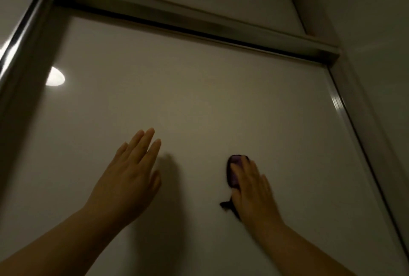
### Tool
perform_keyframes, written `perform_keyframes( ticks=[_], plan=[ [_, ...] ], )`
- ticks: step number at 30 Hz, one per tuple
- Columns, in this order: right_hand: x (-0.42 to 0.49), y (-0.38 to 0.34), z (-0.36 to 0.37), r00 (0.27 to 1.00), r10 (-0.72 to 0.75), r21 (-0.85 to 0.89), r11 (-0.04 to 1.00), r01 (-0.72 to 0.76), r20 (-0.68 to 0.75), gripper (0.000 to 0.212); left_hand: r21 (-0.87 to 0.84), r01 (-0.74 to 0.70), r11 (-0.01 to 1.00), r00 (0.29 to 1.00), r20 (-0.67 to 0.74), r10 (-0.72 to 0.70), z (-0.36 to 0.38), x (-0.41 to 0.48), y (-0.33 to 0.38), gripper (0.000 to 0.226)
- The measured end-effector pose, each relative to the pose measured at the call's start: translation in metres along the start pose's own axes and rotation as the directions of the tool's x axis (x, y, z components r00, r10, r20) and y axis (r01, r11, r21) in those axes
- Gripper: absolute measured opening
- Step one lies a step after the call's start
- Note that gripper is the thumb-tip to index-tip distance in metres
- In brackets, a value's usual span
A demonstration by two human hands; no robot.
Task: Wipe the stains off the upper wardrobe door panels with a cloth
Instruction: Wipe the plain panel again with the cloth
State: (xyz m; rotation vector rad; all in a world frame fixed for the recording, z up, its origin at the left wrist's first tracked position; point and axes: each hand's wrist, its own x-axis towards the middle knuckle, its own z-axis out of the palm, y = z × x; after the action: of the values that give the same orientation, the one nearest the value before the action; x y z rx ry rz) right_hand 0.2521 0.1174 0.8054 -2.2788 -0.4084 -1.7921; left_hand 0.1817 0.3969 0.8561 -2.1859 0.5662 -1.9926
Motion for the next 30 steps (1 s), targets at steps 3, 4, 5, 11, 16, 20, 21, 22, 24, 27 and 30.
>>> perform_keyframes(
  ticks=[3,4,5,11,16,20,21,22,24,27,30],
  plan=[
    [-0.018,-0.011,0.014,0.966,0.238,0.085,0.97,-0.23,-0.106,0.063,0.028,0.013,1.0,0.999,0.047,-0.015,0.004,-0.009,-0.011,0.066],
    [-0.025,-0.022,0.022,0.958,0.264,0.111,0.962,-0.251,-0.115,0.06,0.04,0.019,0.999,0.998,0.06,-0.021,0.005,-0.012,-0.015,0.066],
    [-0.032,-0.035,0.03,0.958,0.256,0.115,0.964,-0.242,-0.132,0.06,0.051,0.024,0.998,0.997,0.074,-0.028,0.005,-0.015,-0.019,0.067],
    [-0.026,-0.109,0.039,0.984,-0.179,0.004,0.984,0.179,-0.016,0.066,0.058,0.043,0.997,0.995,0.083,-0.048,0.004,-0.024,-0.036,0.067],
    [0.04,-0.109,0.023,0.992,-0.123,0.057,0.991,0.122,0.004,0.07,0.044,0.04,0.998,0.999,0.024,-0.041,-0.011,-0.021,-0.059,0.067],
    [0.094,-0.133,0.004,0.989,0.148,0.118,0.982,-0.146,-0.003,0.057,0.034,0.032,0.999,0.999,0.025,-0.032,-0.023,-0.031,-0.084,0.066],
    [0.104,-0.146,0.004,0.985,0.171,0.134,0.976,-0.169,-0.003,0.057,0.037,0.017,0.999,0.999,0.026,-0.018,-0.026,-0.034,-0.091,0.066],
    [0.112,-0.162,0.004,0.986,0.165,0.147,0.976,-0.163,-0.001,0.058,0.039,0.004,0.999,1.0,0.022,-0.005,-0.03,-0.037,-0.099,0.065],
    [0.118,-0.196,0.011,0.997,0.075,0.153,0.985,-0.074,0.001,0.059,0.037,0.008,0.999,1.0,0.017,-0.008,-0.038,-0.041,-0.112,0.065],
    [0.101,-0.242,0.027,0.992,-0.121,0.138,0.984,0.116,0.029,0.061,0.03,0.035,0.999,0.999,0.007,-0.035,-0.05,-0.051,-0.127,0.065],
    [0.063,-0.252,0.04,0.958,-0.28,0.159,0.95,0.269,0.053,0.07,0.031,0.049,0.998,0.999,0.009,-0.049,-0.056,-0.061,-0.136,0.065]
  ],
)
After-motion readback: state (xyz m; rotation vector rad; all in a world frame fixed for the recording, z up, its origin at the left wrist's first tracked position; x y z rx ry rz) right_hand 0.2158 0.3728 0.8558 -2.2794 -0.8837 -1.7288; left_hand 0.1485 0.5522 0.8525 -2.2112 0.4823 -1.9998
